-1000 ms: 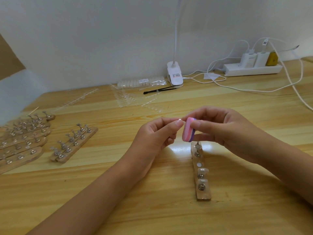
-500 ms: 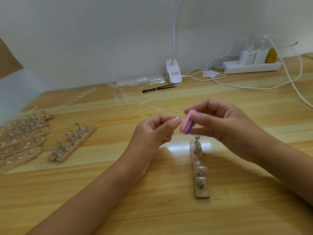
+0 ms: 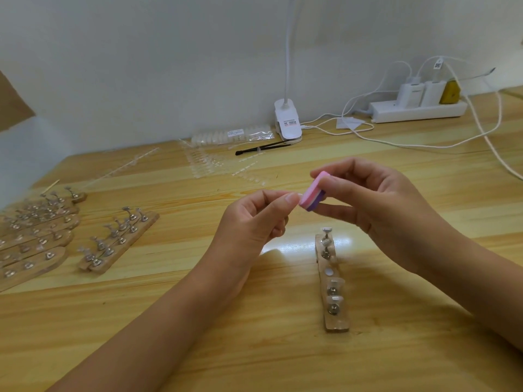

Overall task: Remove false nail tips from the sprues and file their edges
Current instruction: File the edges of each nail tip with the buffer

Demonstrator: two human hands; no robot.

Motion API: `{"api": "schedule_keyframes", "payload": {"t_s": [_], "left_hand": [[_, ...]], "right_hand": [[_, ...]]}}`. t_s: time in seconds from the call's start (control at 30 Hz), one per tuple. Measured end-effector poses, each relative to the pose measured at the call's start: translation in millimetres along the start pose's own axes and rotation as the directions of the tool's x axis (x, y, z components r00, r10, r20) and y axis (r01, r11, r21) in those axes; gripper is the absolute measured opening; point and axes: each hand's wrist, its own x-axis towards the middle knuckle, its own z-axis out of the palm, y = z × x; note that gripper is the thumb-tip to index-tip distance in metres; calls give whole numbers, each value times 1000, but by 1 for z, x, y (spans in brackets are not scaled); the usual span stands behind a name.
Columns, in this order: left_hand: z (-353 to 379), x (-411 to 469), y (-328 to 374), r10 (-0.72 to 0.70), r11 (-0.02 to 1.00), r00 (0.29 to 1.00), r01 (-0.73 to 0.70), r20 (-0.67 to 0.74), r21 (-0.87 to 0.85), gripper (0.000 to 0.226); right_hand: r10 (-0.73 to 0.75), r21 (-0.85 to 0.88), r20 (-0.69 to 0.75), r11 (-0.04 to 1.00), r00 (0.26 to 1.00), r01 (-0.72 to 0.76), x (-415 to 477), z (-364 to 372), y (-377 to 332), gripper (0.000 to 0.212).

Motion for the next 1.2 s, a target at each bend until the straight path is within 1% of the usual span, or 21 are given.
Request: {"api": "schedule_keyframes", "payload": {"t_s": [0.03,0.13,0.17,0.27,0.3,0.37,0.4,0.43,0.53,0.57,0.67,0.7,0.83,0.97,1.1,1.2], "left_hand": [[0,0,0,4,1000,1000,-4,-4,9,10],[1,-1,0,17,999,1000,-17,-1,33,9],[1,-1,0,17,999,1000,-17,1,32,9],[0,-1,0,22,1000,1000,-22,-1,20,9],[0,-1,-1,29,999,1000,-29,1,25,12],[1,-2,-1,46,998,999,-46,7,44,17],[1,-2,-2,49,997,999,-50,8,51,19],[1,-2,-2,49,997,999,-49,8,55,19],[2,-2,-3,46,997,999,-47,9,62,22],[2,-2,-3,47,997,999,-48,10,66,21],[2,-2,-3,53,996,999,-53,5,70,13],[1,-2,-3,54,996,999,-54,3,69,14],[1,-2,-3,52,997,999,-53,16,61,20],[2,-2,-3,53,997,998,-54,16,57,18],[2,-2,-3,33,998,999,-33,5,47,10],[2,-2,-4,38,997,999,-38,-5,71,11]], "right_hand": [[4,-1,7,1000,1000,-4,0,0,-1,30],[31,-60,104,998,994,-25,-1,3,1,28],[22,-59,96,998,995,-16,-1,3,1,28],[-23,-12,-9,1000,1000,23,1,0,0,30],[-16,-18,2,1000,1000,16,1,-1,0,29],[31,-66,97,997,995,-24,0,0,1,24],[41,-86,118,996,992,-31,0,1,2,22],[32,-86,107,996,994,-23,0,1,2,22],[-36,-52,-6,998,999,36,2,-3,1,22],[-39,-49,-13,998,999,38,2,-3,0,21],[17,-74,78,997,997,-11,1,-1,3,22],[23,-75,83,997,996,-17,0,0,4,23],[-23,-23,-18,999,1000,23,1,-1,4,27],[50,-37,71,998,996,-48,0,1,4,28],[14,-10,4,1000,1000,-13,1,-1,2,29],[57,-39,90,998,994,-54,-1,1,2,28]]}}
